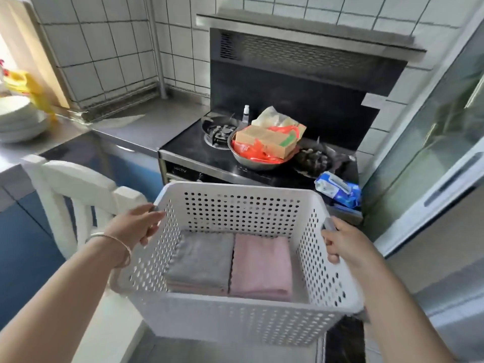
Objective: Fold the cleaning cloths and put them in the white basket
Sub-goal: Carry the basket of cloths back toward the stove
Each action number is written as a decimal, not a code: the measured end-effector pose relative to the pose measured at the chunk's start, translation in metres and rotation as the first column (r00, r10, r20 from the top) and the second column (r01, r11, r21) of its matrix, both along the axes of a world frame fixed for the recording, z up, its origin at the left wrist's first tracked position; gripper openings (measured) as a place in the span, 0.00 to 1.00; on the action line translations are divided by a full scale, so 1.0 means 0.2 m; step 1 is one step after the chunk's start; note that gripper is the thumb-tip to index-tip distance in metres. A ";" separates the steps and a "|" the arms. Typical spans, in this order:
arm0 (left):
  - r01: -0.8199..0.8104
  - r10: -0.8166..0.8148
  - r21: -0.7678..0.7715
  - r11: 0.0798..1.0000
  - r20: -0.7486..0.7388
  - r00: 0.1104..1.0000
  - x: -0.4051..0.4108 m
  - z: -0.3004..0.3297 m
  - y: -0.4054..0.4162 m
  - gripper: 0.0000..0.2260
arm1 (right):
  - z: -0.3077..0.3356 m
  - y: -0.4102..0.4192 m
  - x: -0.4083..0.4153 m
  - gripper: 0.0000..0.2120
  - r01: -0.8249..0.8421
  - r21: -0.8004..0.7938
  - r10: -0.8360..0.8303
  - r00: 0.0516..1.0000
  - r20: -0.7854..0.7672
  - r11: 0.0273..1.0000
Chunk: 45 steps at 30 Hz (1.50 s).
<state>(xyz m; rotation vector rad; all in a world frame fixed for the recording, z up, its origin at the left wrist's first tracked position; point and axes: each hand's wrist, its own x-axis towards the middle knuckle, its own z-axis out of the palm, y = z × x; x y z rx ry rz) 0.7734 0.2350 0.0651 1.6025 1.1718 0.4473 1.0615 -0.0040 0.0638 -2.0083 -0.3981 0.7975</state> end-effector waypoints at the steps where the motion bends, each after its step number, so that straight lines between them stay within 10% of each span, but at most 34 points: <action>1: 0.023 -0.023 0.030 0.999 -0.015 1.000 0.10 0.02 0.04 0.07 | 0.02 0.02 0.08 0.11 0.009 0.001 -0.009 1.000 0.007 1.000; 12: 0.026 -0.016 0.158 0.987 -0.065 0.998 0.75 0.38 0.71 0.13 | 0.41 0.71 0.66 0.08 -0.085 0.216 0.091 0.996 -0.021 0.973; 26: -0.211 0.240 0.214 0.954 -0.118 0.963 0.64 0.58 1.95 0.13 | 0.50 2.39 0.88 0.12 -0.383 0.248 0.388 0.921 0.030 0.890; 29: -0.258 0.330 0.264 0.929 -0.277 0.903 0.58 0.54 2.16 0.12 | 0.43 2.76 0.89 0.12 -0.459 0.218 0.465 0.885 0.028 0.861; 45: -0.824 0.827 0.091 0.559 -0.126 0.547 0.36 0.07 2.88 0.11 | 0.08 4.45 0.63 0.10 -0.816 -0.058 0.815 0.565 0.128 0.575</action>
